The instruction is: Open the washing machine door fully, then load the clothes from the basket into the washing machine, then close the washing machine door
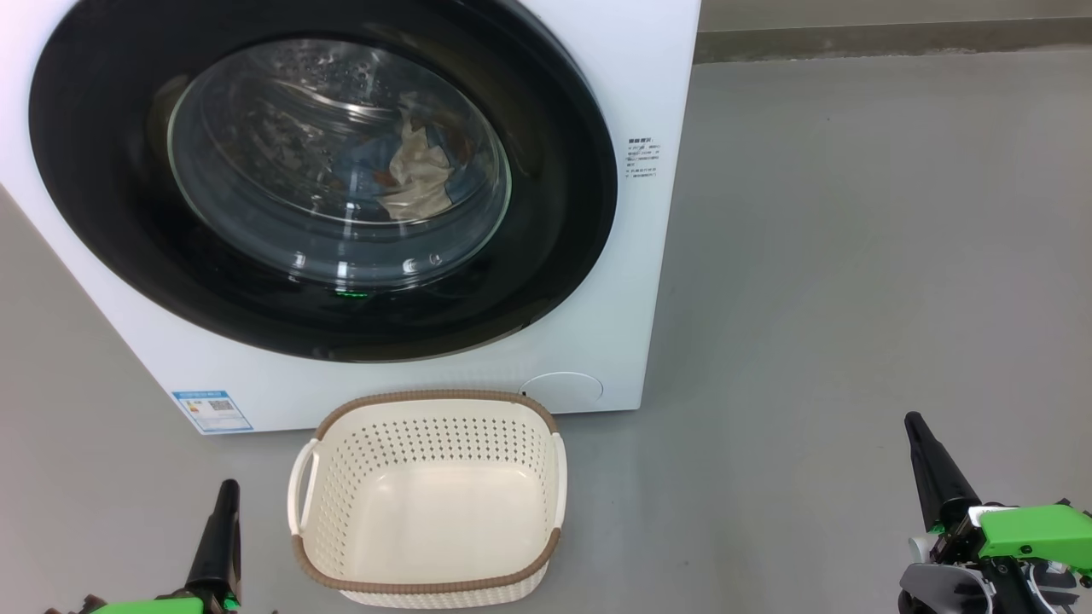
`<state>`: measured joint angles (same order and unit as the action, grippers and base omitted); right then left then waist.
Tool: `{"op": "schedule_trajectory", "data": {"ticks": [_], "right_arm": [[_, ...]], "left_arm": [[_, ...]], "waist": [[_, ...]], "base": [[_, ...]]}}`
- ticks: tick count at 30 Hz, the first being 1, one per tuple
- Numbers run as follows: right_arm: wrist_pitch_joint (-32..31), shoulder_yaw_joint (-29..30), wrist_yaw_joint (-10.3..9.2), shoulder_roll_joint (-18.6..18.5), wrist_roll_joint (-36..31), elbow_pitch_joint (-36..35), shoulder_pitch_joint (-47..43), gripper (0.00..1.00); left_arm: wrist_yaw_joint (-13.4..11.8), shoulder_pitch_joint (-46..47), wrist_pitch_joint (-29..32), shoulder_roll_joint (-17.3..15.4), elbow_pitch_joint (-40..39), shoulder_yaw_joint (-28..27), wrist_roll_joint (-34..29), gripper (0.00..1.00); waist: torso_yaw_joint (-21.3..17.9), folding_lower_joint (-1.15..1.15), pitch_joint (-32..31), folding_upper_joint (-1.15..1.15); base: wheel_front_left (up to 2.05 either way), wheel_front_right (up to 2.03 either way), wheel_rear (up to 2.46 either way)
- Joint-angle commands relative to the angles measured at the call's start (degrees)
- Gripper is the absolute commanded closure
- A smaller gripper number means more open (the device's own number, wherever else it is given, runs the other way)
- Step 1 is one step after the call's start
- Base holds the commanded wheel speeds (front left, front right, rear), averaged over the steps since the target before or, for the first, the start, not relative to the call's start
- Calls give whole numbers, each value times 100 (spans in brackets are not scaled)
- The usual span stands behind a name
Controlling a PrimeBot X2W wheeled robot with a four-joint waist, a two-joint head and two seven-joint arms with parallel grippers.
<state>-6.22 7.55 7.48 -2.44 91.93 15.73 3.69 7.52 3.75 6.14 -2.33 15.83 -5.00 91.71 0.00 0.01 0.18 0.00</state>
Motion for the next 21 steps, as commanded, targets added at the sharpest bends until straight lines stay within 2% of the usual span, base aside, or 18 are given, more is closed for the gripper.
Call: {"op": "schedule_trajectory", "data": {"ticks": [1,21], "right_arm": [[-26,-104,1,-48,24,-171,249,100],[-28,-102,1,-47,22,-170,249,100]], "left_arm": [[-3,243,36,-54,-180,-152,45,100],[-3,243,35,-54,-180,-152,46,100]], "waist": [[0,-1,0,0],[0,-1,0,0]], "base": [[0,0,0],[0,0,0]]}}
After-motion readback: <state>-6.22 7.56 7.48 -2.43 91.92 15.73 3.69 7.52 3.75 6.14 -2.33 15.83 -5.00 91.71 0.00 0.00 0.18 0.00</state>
